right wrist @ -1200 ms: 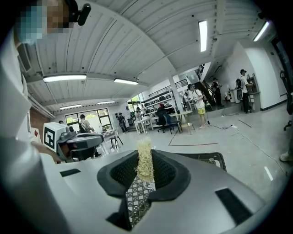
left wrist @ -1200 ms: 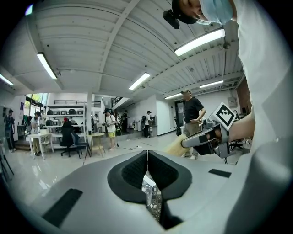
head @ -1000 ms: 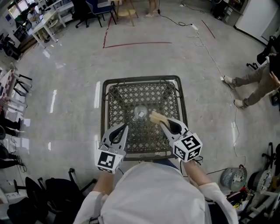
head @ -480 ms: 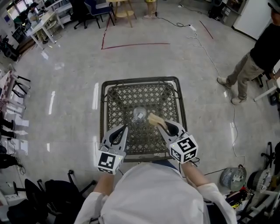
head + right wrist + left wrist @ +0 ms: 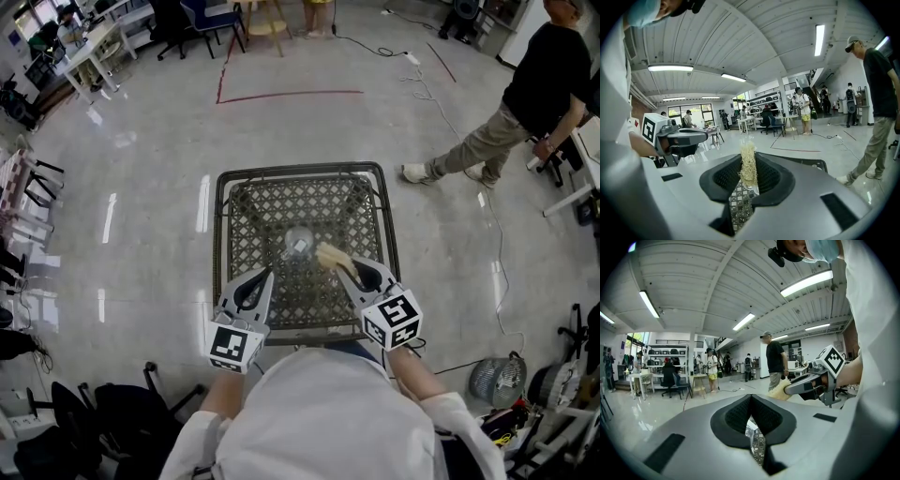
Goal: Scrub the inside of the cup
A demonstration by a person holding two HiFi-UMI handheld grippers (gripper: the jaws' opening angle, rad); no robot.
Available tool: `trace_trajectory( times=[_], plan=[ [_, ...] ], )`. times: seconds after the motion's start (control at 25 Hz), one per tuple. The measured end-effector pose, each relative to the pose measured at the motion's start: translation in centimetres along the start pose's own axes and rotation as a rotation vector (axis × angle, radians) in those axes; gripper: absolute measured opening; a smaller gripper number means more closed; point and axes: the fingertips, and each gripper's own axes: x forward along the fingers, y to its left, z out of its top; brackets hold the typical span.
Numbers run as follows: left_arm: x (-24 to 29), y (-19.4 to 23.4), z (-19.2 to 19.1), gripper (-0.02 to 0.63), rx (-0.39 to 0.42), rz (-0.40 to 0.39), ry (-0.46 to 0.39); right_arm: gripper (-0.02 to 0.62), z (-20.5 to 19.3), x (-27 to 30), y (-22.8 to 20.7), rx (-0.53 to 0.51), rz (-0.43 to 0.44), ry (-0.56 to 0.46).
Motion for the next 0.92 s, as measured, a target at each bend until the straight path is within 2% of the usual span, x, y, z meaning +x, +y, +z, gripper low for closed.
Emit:
trace_trajectory(
  times=[0.92],
  plan=[
    [-0.05,0.01,-0.53,0.031,-0.006,-0.001,0.004,0.086,-0.44,-0.08,-0.04,0.006,-0.020,-0.002]
  ],
)
